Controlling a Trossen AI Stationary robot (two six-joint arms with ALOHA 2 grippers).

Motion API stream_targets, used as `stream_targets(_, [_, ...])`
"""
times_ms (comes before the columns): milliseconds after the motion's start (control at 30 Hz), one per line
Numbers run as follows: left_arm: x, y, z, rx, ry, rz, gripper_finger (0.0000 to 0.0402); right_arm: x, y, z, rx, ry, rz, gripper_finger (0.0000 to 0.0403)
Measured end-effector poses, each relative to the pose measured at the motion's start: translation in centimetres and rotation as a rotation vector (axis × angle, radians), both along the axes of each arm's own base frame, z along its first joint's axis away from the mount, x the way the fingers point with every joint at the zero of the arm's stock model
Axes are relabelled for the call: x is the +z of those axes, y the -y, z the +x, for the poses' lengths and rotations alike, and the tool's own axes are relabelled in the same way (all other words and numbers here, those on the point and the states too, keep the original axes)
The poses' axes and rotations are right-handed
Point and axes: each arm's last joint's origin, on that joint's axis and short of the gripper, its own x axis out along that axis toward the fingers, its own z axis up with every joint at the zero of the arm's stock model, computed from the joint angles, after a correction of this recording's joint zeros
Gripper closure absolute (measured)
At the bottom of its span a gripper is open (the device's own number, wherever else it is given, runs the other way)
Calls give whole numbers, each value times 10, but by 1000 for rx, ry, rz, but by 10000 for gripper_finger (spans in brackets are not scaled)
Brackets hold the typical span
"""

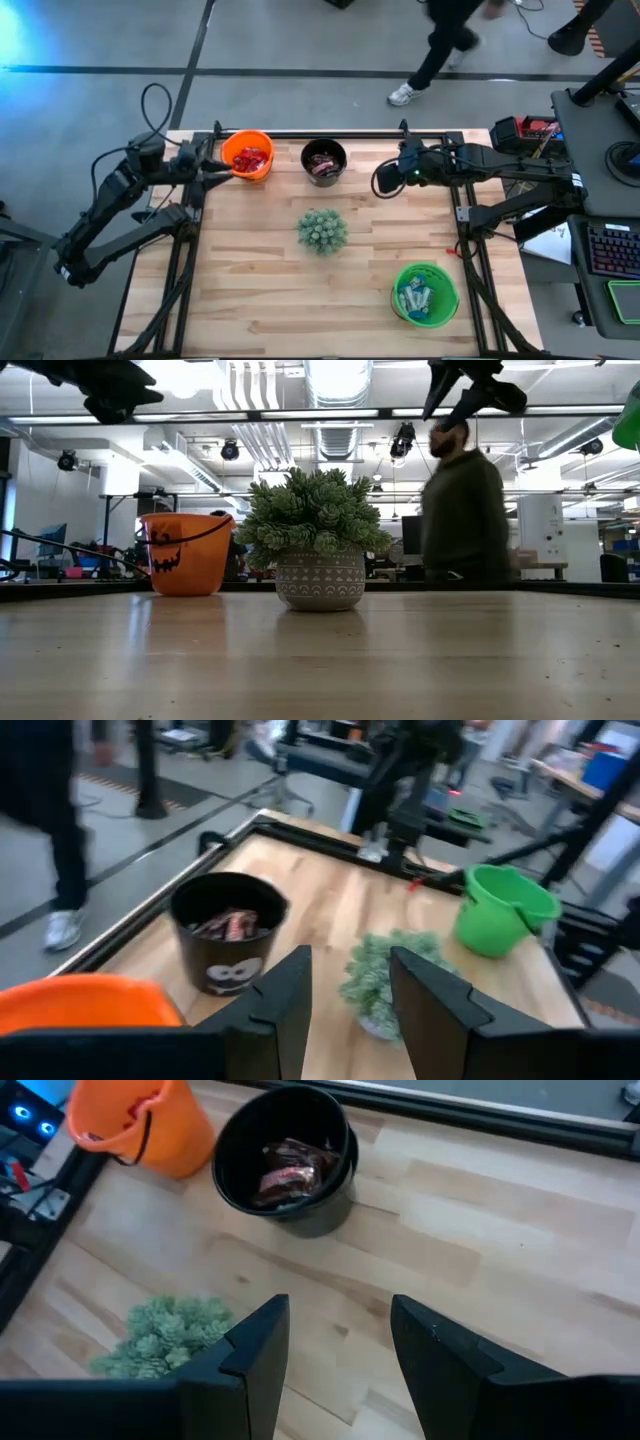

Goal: Sort candy
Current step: Return to Home Position

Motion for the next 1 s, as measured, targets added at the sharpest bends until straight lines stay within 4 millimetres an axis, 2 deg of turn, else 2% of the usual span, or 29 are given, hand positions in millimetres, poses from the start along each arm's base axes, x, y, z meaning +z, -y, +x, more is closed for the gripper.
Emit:
stream_targets(200, [-6, 3, 2, -164, 54, 16, 284, 0, 0, 0, -29, 24, 33, 234])
stream_targets(467, [-20, -1, 6, -165, 92, 17, 284, 0, -1, 1, -45, 45, 87, 234])
stream_targets(600, [-35, -7, 13, -172, 180, 39, 284, 0, -1, 1, -52, 47, 92, 234])
stream_targets(733, [-59, -12, 18, -180, 276, 21, 284, -2, -1, 2, -50, 40, 91, 234])
stream_targets(1000, [-96, -14, 21, -174, 384, 67, 284, -5, -1, 6, -43, 18, 88, 234])
